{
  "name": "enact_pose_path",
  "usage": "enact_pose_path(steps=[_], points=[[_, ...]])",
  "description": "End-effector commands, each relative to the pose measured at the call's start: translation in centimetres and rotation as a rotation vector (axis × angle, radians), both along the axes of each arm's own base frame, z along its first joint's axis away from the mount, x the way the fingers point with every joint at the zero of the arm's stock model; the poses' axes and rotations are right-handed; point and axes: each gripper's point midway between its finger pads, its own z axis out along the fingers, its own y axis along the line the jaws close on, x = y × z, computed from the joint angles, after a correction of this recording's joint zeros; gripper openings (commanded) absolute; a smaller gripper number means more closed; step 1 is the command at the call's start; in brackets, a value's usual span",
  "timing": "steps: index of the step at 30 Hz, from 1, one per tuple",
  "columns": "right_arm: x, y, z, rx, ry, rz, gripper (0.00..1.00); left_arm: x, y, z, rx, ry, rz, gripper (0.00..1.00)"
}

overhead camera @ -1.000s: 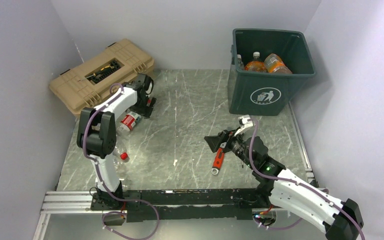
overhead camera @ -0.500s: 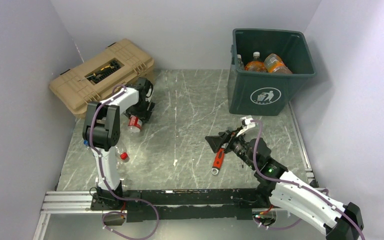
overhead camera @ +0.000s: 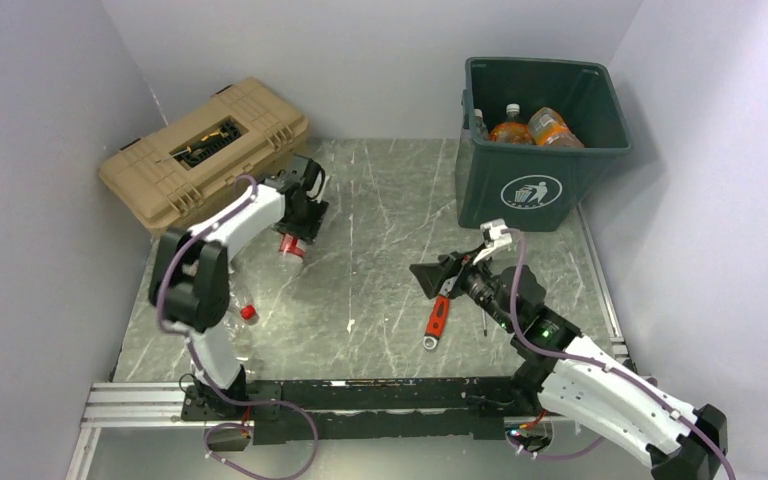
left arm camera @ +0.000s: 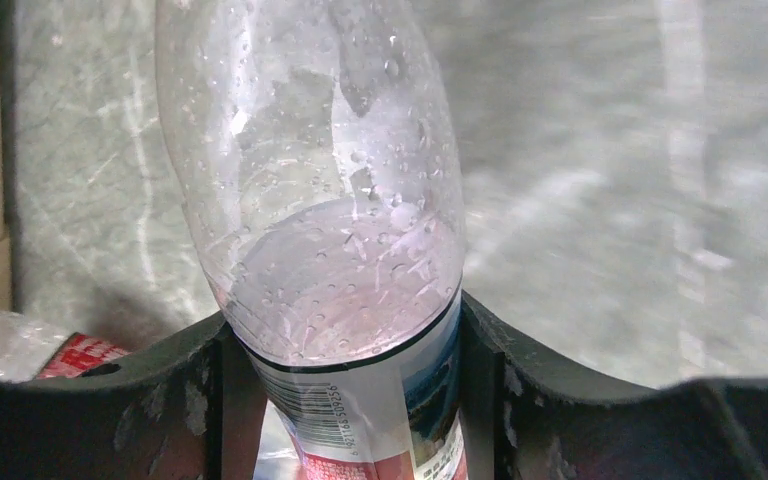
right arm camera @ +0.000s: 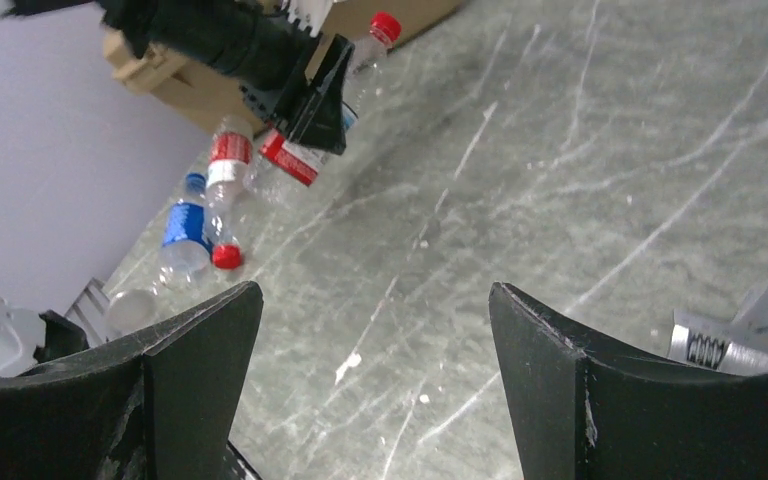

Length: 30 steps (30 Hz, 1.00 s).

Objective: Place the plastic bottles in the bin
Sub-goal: Pick up the plastic bottle at the center of the board.

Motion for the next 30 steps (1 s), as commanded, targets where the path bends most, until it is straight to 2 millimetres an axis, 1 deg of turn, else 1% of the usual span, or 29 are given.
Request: enact_pose_path(steps=[1,4,7,10,12,13,14,17,20,23,26,30], points=[[0.6,0.0,5.8,0.002,-0.105,-0.010,0.88,-1.8,-6.6,8.2,-0.334,-0.209,-0.094,0.52],[0.6,0.3,8.0,0.008,-0.125,0.004,0.89,-4.5,-9.8,12.4,-0.586,-0.323,-0.228,0.52],[0.3,1.0,10.7,0.043,-0.157,0.044,0.91,-7.5,-11.7,16.7,-0.774,-0.455,-0.374,0.53],[-0.7,2.7,13.8,0.112,-0.202,0.144,0.94,-10.6,-12.6,19.4,-0.890,-0.505,-0.496,0.53],[-1.5,4.1,15.6,0.164,-0.229,0.231,0.96,-12.9,-13.3,20.4,-0.952,-0.498,-0.599,0.52],[-2.1,5.1,16.7,0.189,-0.248,0.294,0.96,-13.8,-13.5,20.4,-0.970,-0.492,-0.640,0.51],[-2.2,5.9,17.5,0.206,-0.252,0.331,0.97,-14.5,-13.6,20.4,-0.983,-0.492,-0.674,0.51],[-1.5,8.2,18.6,0.229,-0.237,0.380,0.99,-16.4,-14.2,20.4,-1.018,-0.519,-0.746,0.50],[-0.9,9.3,19.5,0.244,-0.256,0.367,0.99,-17.3,-14.5,20.5,-1.054,-0.530,-0.769,0.49],[0.3,10.3,19.6,0.233,-0.253,0.325,0.98,-17.8,-14.7,21.1,-1.071,-0.530,-0.801,0.48],[1.4,11.2,19.5,0.240,-0.229,0.303,0.96,-18.3,-14.8,21.6,-1.085,-0.554,-0.828,0.47],[2.0,12.3,19.4,0.269,-0.210,0.310,0.91,-18.9,-14.8,22.0,-1.102,-0.562,-0.845,0.46]])
